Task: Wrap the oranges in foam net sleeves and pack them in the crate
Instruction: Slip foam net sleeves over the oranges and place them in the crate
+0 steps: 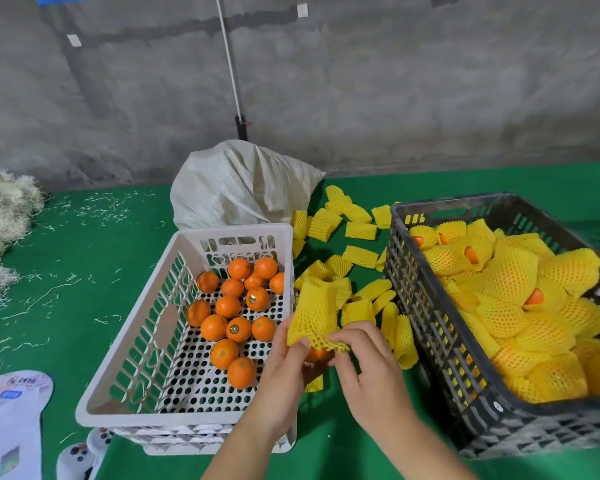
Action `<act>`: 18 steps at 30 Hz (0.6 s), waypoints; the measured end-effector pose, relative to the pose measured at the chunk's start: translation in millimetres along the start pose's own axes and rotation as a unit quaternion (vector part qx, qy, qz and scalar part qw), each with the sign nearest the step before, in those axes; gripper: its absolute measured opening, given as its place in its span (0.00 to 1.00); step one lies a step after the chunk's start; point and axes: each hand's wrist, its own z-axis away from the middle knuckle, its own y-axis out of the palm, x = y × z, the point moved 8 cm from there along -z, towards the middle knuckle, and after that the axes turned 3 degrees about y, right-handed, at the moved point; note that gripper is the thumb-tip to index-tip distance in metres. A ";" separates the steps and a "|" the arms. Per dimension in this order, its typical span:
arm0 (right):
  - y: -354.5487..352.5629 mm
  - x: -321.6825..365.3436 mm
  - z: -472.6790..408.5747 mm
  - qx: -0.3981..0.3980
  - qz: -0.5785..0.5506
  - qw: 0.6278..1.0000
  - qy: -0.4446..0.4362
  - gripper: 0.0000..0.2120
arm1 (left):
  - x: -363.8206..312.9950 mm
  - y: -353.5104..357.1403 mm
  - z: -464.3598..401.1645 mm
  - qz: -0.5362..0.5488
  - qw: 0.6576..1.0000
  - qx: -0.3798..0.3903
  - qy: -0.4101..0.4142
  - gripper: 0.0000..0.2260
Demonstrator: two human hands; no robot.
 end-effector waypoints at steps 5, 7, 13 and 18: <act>10.4 -4.4 7.9 0.009 -0.001 1.000 0.025 0.12 | 3.9 -9.2 0.0 0.023 1.000 0.001 -0.002 0.22; 13.0 -8.9 9.3 0.002 -0.001 0.998 0.065 0.17 | 4.1 -6.3 2.0 -0.033 0.999 0.040 0.012 0.29; 1.9 0.3 5.0 -0.010 0.014 0.999 0.052 0.10 | -1.3 -7.9 0.8 -0.030 0.998 -0.019 0.055 0.24; 4.3 9.0 9.2 -0.042 -0.037 0.997 0.060 0.11 | -3.1 -6.8 -6.2 -0.054 0.997 -0.046 0.042 0.15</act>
